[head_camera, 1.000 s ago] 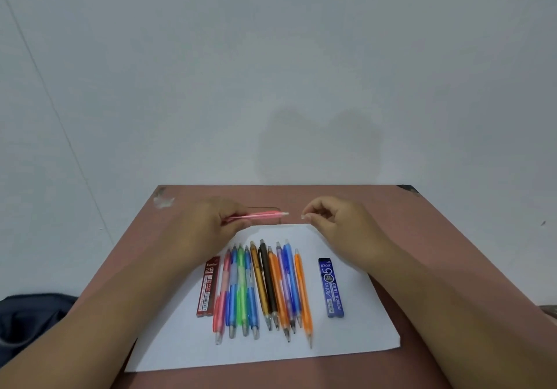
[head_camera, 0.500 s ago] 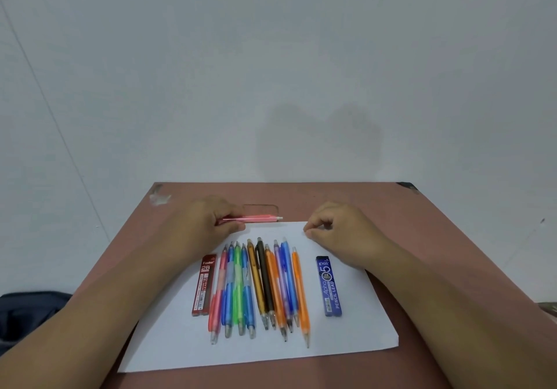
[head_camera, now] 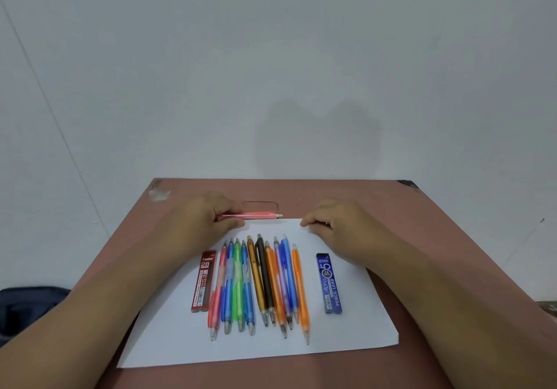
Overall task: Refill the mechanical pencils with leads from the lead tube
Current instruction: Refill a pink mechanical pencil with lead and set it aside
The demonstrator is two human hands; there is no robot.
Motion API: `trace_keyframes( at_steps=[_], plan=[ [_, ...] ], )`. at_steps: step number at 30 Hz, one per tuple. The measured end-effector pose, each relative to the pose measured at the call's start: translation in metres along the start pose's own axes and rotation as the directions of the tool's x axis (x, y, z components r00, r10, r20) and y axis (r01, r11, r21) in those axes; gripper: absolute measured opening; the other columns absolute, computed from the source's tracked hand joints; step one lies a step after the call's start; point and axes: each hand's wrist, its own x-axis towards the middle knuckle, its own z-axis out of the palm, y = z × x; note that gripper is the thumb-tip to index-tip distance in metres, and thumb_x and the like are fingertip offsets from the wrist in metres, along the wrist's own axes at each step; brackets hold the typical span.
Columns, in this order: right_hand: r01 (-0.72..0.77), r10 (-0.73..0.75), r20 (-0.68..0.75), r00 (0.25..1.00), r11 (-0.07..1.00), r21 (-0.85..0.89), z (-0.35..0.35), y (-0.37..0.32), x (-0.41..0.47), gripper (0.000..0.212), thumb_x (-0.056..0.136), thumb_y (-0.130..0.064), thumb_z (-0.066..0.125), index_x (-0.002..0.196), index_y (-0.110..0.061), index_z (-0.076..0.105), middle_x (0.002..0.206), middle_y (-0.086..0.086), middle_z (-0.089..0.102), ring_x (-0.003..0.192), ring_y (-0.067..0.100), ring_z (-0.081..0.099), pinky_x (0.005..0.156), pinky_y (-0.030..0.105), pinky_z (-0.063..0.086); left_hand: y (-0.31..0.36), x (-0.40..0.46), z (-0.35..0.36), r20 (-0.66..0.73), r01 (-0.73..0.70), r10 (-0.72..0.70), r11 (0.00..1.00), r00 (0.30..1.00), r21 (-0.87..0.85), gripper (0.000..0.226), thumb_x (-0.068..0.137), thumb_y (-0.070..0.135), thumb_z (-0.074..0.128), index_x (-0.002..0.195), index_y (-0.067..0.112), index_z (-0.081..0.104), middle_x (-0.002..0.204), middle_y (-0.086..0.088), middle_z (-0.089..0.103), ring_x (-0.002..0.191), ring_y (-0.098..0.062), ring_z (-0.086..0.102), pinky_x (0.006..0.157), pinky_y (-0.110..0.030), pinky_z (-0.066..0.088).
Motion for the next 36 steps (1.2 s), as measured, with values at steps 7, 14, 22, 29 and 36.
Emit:
trace_keyframes(
  at_steps=[7,14,22,29,36],
  plan=[
    [-0.095,0.096,0.002,0.995,0.983,0.159,0.001,0.0,-0.002,0.023,0.099,-0.022,0.062,0.12,-0.029,0.068,0.1,-0.018,0.062,0.091,0.004,0.06,0.071,0.011,0.048,0.0,-0.001,0.0,0.004,0.005,-0.005,1.0,1.0,0.007,0.027,0.092,0.041,0.065,0.118,0.035,0.069,0.093,0.026,0.058,0.086,0.005,0.058,0.074,-0.016,0.045],
    [-0.125,0.142,-0.05,0.989,0.958,0.258,0.0,-0.003,-0.002,0.024,0.094,-0.034,0.069,0.117,-0.034,0.066,0.103,-0.025,0.059,0.095,-0.003,0.058,0.069,0.008,0.043,0.003,0.001,0.002,0.007,-0.004,0.004,1.0,1.0,0.0,0.027,0.091,0.042,0.065,0.116,0.034,0.07,0.093,0.025,0.06,0.085,0.003,0.06,0.074,-0.017,0.047],
    [-0.039,0.097,-0.156,0.983,0.941,0.337,0.003,-0.019,0.002,0.006,0.095,-0.031,0.068,0.097,-0.036,0.068,0.096,-0.021,0.063,0.094,-0.003,0.058,0.075,0.013,0.048,0.004,0.003,0.009,-0.027,-0.029,0.026,0.993,0.999,-0.114,0.026,0.088,0.046,0.066,0.113,0.042,0.071,0.089,0.024,0.065,0.084,0.003,0.062,0.075,-0.026,0.054],
    [-0.028,0.108,-0.213,0.971,0.937,0.349,0.001,-0.014,0.003,0.006,0.093,-0.025,0.071,0.088,-0.029,0.072,0.093,-0.018,0.067,0.092,-0.004,0.06,0.074,0.011,0.045,0.003,0.003,0.01,-0.031,-0.021,0.017,0.989,0.999,-0.146,0.023,0.088,0.044,0.067,0.11,0.043,0.071,0.087,0.024,0.065,0.084,0.005,0.061,0.072,-0.023,0.05],
    [-0.088,0.125,-0.128,0.984,0.962,0.258,-0.022,0.003,-0.01,0.006,0.085,-0.027,0.078,0.081,-0.031,0.078,0.084,-0.016,0.067,0.08,-0.003,0.059,0.064,0.01,0.042,0.004,0.002,0.006,-0.032,0.003,-0.006,0.996,0.999,-0.092,0.026,0.089,0.04,0.067,0.114,0.036,0.072,0.086,0.025,0.062,0.079,0.002,0.061,0.069,-0.018,0.046]
  ],
)
